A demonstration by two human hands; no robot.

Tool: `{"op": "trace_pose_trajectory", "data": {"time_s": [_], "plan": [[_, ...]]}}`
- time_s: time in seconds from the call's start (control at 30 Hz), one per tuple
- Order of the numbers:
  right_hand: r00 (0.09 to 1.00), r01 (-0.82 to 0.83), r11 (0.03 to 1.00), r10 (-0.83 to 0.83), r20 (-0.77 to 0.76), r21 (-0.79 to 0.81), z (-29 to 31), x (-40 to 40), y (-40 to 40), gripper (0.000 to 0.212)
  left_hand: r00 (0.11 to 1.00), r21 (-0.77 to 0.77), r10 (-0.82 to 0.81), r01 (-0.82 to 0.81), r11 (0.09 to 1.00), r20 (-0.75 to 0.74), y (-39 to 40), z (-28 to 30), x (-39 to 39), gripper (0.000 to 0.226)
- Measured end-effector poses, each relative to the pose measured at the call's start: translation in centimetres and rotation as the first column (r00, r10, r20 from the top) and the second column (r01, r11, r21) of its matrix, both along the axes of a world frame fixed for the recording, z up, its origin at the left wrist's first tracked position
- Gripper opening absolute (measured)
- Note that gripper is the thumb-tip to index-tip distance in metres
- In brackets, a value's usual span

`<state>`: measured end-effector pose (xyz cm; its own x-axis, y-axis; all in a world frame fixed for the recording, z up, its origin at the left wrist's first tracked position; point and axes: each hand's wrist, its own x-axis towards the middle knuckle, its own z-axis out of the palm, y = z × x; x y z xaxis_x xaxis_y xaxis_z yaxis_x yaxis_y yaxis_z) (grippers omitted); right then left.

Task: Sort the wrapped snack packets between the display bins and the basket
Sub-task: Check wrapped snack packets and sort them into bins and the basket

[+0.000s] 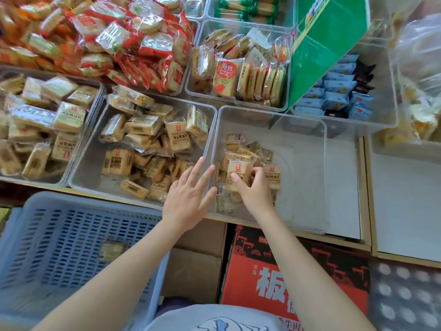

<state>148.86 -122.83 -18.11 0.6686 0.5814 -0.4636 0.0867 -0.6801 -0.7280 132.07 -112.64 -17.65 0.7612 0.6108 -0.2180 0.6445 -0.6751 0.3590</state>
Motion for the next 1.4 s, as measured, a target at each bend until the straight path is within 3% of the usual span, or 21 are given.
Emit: {"op": "trace_pose_trajectory", "data": {"time_s": [0.07, 0.13, 0.2, 0.3, 0.37, 0.5, 0.67, 0.8, 0.9, 1.0, 1.07, 1.27, 1.4], "plan": [[0.980, -0.027, 0.997, 0.039, 0.194, -0.067, 0.2, 0.1, -0.2, 0.062, 1.000, 0.001, 0.000, 0.000, 1.000, 0.013, 0.0, 0.0, 0.0, 0.073], [0.912, -0.028, 0.999, 0.009, 0.410, 0.039, 0.9, -0.1, -0.2, 0.067, 1.000, 0.003, 0.000, 0.000, 1.000, 0.029, -0.1, -0.1, 0.1, 0.075], [0.868, -0.162, 0.982, 0.096, 0.487, 0.095, 1.2, -0.2, 0.3, 0.073, 0.999, 0.006, -0.003, 0.002, 1.000, 0.035, -0.1, -0.1, 0.0, 0.076], [0.819, -0.392, 0.908, 0.418, 0.393, -0.149, 0.0, -0.1, 1.0, 0.073, 0.999, 0.010, 0.001, -0.001, 1.000, 0.043, -0.1, -0.1, 0.1, 0.078], [0.805, -0.402, 0.882, 0.469, 0.364, -0.247, -1.0, 0.3, 1.1, 0.069, 0.999, 0.007, 0.004, -0.004, 1.000, 0.042, -0.1, -0.1, 0.2, 0.079], [0.892, -0.267, 0.943, 0.321, 0.320, -0.199, -1.4, 0.6, 1.7, 0.060, 0.999, 0.008, -0.003, 0.003, 1.000, 0.039, 0.1, -0.2, 0.1, 0.081], [0.908, -0.245, 0.958, 0.281, 0.311, -0.149, 1.4, -0.6, 1.9, 0.066, 0.987, -0.094, 0.028, -0.013, 0.995, 0.158, 0.6, 0.5, -1.0, 0.082], [0.872, -0.296, 0.952, 0.240, 0.427, 0.071, 5.1, -3.4, 4.9, 0.071, 0.924, 0.013, 0.281, -0.294, 0.956, 0.258, 3.7, 0.9, -7.0, 0.073], [0.873, -0.436, 0.890, 0.384, 0.300, 0.129, 6.0, -7.6, 9.5, 0.050, 0.877, 0.120, 0.452, -0.473, 0.873, 0.166, 7.9, 0.4, -12.8, 0.089], [0.861, -0.506, 0.853, 0.507, 0.026, 0.129, 4.8, -12.0, 14.0, 0.027, 0.875, 0.165, 0.484, -0.477, 0.863, -0.003, 11.1, -0.1, -16.5, 0.111], [0.844, -0.509, 0.855, 0.518, -0.139, 0.097, 3.5, -14.1, 16.6, 0.031, 0.878, 0.166, 0.472, -0.455, 0.875, -0.079, 12.0, -0.4, -17.6, 0.120], [0.891, -0.329, 0.943, 0.295, -0.346, -0.044, -0.3, -18.1, 21.7, 0.069, 0.891, 0.102, 0.451, -0.445, 0.890, -0.044, 12.8, -1.1, -18.7, 0.131], [0.921, -0.208, 0.977, 0.181, -0.344, -0.043, -1.6, -19.7, 22.7, 0.056, 0.897, 0.097, 0.441, -0.438, 0.893, -0.011, 13.0, -1.5, -18.8, 0.133]]}}
